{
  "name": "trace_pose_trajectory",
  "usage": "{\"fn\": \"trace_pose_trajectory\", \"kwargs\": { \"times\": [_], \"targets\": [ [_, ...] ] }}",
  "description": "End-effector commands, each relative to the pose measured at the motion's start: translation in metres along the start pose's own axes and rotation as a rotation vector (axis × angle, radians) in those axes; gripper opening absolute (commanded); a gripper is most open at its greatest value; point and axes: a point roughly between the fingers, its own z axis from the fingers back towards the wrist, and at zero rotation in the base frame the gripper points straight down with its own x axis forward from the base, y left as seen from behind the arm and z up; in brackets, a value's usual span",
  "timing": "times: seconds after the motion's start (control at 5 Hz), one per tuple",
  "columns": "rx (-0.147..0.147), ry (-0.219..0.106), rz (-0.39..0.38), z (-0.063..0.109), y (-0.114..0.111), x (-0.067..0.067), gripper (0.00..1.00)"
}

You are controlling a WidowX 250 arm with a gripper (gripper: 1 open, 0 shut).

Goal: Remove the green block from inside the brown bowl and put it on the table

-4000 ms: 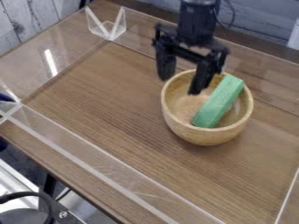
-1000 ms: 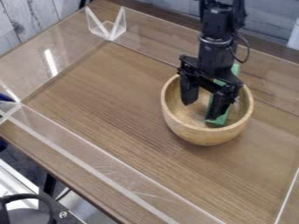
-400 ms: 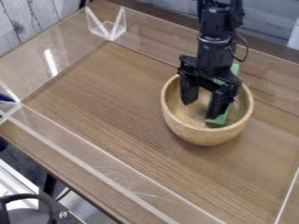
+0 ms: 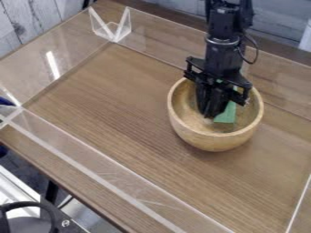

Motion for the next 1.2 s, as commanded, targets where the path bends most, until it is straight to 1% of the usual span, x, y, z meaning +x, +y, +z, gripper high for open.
{"fn": "trace_pose_trajectory", "kwargs": {
  "times": [0.0, 0.2, 0.6, 0.8, 1.0],
  "targets": [
    [0.014, -0.082, -0.002, 0.027, 0.001, 0.009, 0.00],
    [0.020, -0.109, -0.001, 0.043, 0.001, 0.007, 0.00],
    [0.050, -0.212, 0.032, 0.103, 0.010, -0.006, 0.00],
    [0.059, -0.257, 0.050, 0.130, 0.016, -0.013, 0.00],
    [0.055, -0.246, 0.039, 0.115, 0.013, -0.012, 0.00]
  ]
}}
